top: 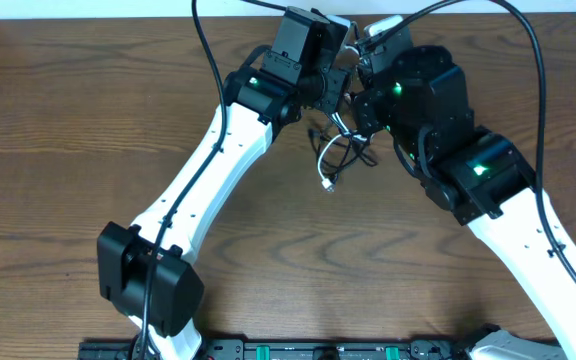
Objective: Untangle cables
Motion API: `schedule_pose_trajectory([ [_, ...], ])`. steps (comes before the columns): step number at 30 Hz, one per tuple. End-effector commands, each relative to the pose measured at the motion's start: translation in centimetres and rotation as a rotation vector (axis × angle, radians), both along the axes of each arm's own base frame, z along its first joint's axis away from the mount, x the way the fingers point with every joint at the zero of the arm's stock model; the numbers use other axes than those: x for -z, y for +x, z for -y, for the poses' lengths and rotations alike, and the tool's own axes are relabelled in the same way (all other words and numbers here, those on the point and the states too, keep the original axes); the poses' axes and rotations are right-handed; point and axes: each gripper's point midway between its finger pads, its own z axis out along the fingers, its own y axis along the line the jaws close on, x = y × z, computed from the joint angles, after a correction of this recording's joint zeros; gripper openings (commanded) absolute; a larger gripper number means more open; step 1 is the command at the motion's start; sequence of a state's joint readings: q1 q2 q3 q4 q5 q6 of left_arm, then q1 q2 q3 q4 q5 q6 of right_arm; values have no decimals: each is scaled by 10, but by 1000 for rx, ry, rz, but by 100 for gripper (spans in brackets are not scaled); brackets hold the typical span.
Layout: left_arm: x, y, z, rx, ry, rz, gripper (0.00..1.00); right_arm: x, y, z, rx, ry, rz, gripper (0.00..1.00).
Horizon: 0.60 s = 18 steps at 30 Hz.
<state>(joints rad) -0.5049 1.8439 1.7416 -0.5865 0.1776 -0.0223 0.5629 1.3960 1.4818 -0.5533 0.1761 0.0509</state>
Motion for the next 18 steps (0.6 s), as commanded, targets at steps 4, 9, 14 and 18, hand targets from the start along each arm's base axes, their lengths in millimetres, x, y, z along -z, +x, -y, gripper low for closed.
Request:
schedule_pose_trajectory([
  [4, 4, 5, -3, -7, 18, 4, 10, -22, -15, 1, -24, 14, 44, 1],
  [9, 8, 6, -12, -28, 67, 11, 7, -17, -16, 3, -34, -28, 37, 20],
  [14, 15, 14, -51, -159, 201, 17, 7, -16, -14, 26, 56, -77, 39, 67],
  [18, 9, 19, -89, -238, 217, -1, 7, -21, -9, 56, 161, -64, 39, 99],
])
